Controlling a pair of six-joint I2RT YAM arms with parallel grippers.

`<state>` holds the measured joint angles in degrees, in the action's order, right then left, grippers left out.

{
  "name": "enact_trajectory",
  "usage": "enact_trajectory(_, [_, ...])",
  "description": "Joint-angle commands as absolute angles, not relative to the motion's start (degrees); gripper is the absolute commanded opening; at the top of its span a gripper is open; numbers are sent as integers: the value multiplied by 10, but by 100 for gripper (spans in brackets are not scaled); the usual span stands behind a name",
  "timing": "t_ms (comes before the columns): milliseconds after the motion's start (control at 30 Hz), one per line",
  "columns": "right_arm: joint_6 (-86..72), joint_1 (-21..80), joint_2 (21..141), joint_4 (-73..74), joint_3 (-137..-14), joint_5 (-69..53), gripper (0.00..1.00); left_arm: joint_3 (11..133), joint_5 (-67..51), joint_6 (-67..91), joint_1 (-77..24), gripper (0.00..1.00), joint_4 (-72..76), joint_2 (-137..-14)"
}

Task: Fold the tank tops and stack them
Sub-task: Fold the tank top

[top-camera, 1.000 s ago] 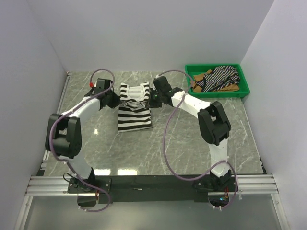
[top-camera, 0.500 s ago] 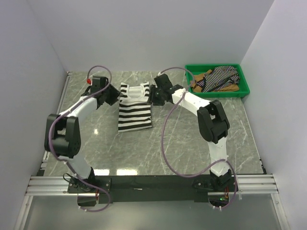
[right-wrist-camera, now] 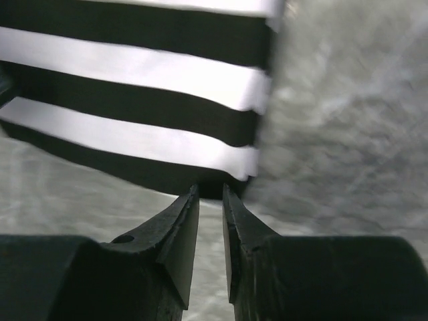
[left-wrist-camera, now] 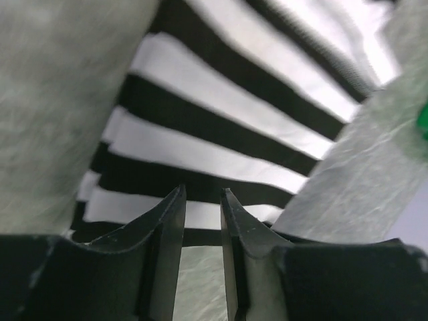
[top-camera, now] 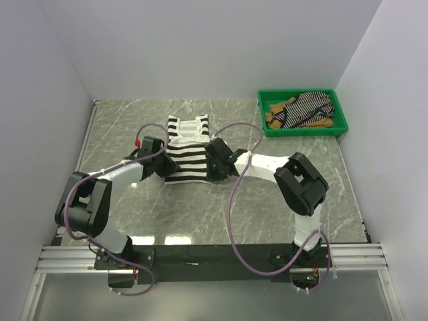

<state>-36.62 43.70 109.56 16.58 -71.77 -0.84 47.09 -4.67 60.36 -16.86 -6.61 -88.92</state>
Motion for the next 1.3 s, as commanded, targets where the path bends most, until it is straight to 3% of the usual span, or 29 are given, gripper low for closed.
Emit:
enact_trajectory(0, [-381,428,1079,125,-681,4,28,441,-37,621,-175,32,-28,-878])
enact_trajectory(200, [-384,428,1064,109,-629,3,28,391,-53,620,-178,31,-14,-872])
enact_trajectory(367, [-388,428,1014,106,-605,9,42,377,-44,594,-179,50,-33,-811])
enact_trajectory(633, [-424,418,976,70,-560,2,48,337,23,610,-165,57,-101,-738])
enact_trajectory(933, [-469,410,1027,13,-558,-54,48,338,-14,594,-144,54,-32,-838])
enact_trajectory(1167, [-496,409,1041,1,-537,-52,46,307,-27,606,-148,40,-12,-849])
enact_trajectory(1267, [-499,410,1044,-16,-536,-42,39,295,-34,609,-154,29,-5,-851])
